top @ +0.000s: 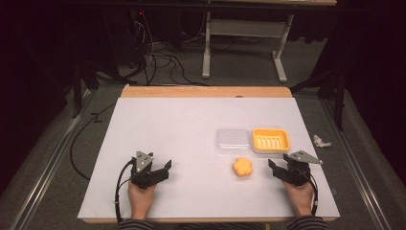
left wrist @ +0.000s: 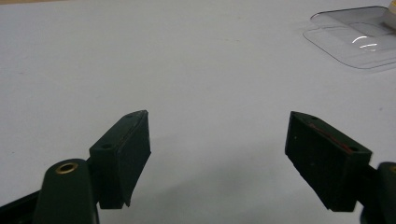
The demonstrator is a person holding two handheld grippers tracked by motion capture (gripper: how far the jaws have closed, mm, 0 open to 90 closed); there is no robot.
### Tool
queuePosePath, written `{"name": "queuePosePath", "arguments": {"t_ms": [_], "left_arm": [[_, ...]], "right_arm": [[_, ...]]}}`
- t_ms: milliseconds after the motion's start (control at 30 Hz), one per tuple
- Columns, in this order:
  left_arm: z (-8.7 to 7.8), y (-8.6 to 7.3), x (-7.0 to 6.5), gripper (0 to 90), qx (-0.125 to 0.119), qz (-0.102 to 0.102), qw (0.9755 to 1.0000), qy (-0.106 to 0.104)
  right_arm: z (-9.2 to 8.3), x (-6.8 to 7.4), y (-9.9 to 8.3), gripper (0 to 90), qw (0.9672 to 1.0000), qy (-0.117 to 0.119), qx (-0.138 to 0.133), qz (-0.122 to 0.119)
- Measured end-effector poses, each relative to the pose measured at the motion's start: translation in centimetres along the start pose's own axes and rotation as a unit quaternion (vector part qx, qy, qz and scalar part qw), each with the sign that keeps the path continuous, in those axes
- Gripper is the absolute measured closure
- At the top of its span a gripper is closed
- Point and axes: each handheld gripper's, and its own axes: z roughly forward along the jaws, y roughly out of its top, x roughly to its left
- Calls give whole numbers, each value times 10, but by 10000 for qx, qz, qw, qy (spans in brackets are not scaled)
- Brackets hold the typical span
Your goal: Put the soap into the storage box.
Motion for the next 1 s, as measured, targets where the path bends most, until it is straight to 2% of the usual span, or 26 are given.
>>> {"name": "queuePosePath", "arguments": {"t_ms": [133,200,367,633,833,1000], "left_arm": [[0,0,0,229,2,-11,10000,-6],[0,0,0,229,3,-15,10000,-4],[0,0,0,228,15,-9,10000,-4],[0,0,0,228,-4,-18,10000,-18],[0,0,0,228,2,-18,10000,-17],[0,0,0,228,7,0,10000,-5]], "right_arm": [[0,-1,0,338,10000,23,26,41],[0,1,0,329,10000,-94,-3,19],[1,-1,0,304,9999,-82,51,87],[-1,4,0,310,9998,-192,-19,-112],[-1,4,1,310,9999,-88,29,-131],[0,3,1,361,9998,65,184,-55]]}}
